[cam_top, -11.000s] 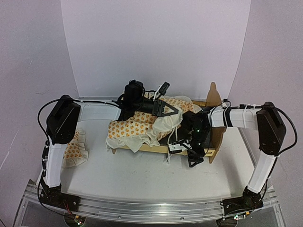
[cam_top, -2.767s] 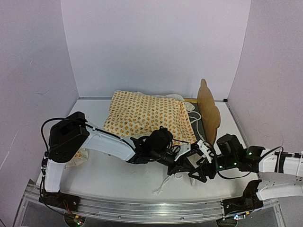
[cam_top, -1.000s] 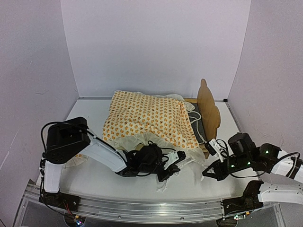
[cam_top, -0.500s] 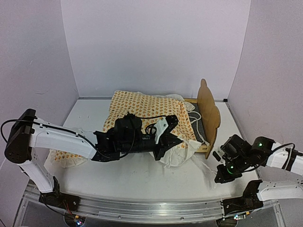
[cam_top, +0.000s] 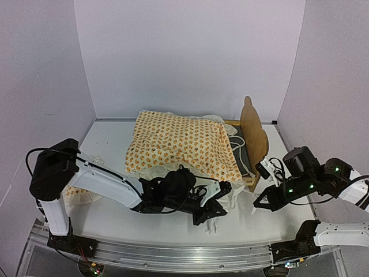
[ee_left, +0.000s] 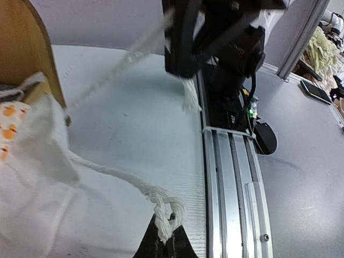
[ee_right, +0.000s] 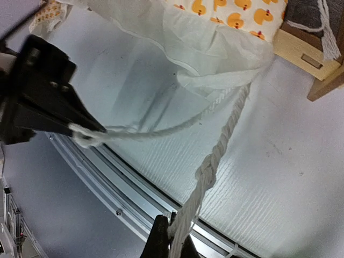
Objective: Set up the pet bed
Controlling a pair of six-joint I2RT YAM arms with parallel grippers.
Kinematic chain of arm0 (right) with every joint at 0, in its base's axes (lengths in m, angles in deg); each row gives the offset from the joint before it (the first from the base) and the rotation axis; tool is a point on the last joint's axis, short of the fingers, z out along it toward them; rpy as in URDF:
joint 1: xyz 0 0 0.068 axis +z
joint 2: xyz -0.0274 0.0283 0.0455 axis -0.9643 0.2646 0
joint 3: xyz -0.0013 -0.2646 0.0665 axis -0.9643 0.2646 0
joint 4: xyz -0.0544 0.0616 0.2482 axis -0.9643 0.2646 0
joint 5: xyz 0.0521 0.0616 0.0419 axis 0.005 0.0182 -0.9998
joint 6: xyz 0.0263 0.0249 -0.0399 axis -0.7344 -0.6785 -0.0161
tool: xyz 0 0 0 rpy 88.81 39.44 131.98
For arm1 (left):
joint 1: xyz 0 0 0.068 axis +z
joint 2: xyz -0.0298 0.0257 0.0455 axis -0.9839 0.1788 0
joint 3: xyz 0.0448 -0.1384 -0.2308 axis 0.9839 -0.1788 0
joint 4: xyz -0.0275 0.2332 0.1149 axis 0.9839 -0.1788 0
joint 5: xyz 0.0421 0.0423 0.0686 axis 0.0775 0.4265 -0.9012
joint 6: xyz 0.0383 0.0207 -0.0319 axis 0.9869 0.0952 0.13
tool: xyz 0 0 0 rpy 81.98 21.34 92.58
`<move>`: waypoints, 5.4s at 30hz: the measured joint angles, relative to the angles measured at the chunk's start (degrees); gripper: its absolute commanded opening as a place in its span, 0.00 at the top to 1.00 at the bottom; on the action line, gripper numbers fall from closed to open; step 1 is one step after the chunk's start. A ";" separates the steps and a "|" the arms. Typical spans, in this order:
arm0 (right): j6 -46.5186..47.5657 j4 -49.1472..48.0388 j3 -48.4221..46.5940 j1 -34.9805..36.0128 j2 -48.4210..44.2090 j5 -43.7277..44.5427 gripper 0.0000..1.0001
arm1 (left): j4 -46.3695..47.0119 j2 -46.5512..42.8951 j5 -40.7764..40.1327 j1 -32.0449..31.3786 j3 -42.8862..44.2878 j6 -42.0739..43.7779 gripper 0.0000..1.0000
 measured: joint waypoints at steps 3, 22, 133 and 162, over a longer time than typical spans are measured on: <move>1.27 -0.35 -1.03 0.00 0.39 -2.19 1.00 | -0.24 4.52 4.00 -0.59 1.05 0.33 0.58; 17.51 -14.86 3.30 0.00 9.33 -18.23 1.00 | 5.81 8.09 25.49 12.11 8.17 -43.15 0.26; -14.14 -32.06 22.80 20.70 14.86 36.89 1.00 | -1.07 8.46 15.23 9.33 6.29 -47.93 1.00; 1.36 -25.86 18.71 4.96 5.42 13.81 1.00 | -26.27 11.47 6.75 -0.44 16.50 -24.79 0.42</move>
